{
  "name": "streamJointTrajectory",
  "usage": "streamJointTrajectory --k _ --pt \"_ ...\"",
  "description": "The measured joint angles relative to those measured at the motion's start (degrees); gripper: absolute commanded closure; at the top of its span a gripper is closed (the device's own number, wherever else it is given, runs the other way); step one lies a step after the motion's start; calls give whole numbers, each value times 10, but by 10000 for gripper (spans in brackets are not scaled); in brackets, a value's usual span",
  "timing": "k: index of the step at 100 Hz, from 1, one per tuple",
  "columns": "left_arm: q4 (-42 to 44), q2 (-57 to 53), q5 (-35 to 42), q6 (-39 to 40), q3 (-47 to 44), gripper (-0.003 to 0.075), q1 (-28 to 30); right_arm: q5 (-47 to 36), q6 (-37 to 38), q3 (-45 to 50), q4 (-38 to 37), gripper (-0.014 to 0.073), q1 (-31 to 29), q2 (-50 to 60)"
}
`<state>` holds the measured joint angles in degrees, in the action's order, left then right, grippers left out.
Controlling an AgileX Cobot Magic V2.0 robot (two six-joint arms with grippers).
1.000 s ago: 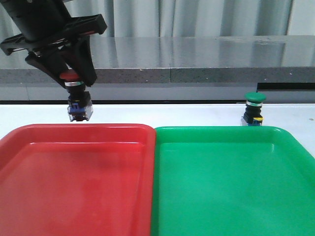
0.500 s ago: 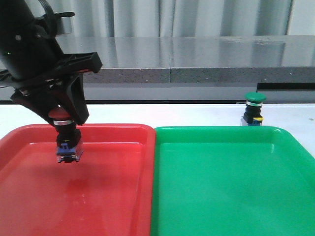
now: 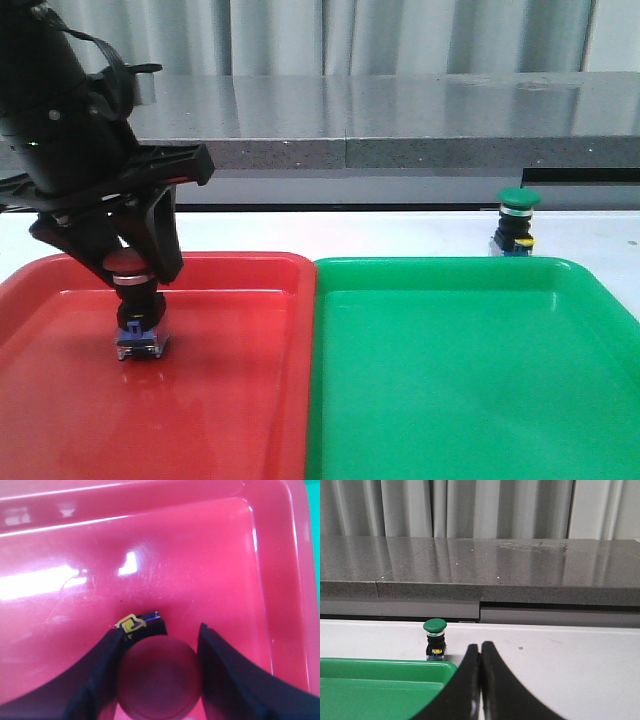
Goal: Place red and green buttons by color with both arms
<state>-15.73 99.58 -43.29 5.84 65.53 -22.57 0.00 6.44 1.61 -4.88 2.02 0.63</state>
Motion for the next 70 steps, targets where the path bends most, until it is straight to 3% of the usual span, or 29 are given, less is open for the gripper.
streamJointTrajectory --k 11,70 --pt "-2 0 -1 8 0 255 0 0 -1 0 0 651 0 0" --pt "38 -88 8 41 0 283 0 0 -1 0 0 651 0 0"
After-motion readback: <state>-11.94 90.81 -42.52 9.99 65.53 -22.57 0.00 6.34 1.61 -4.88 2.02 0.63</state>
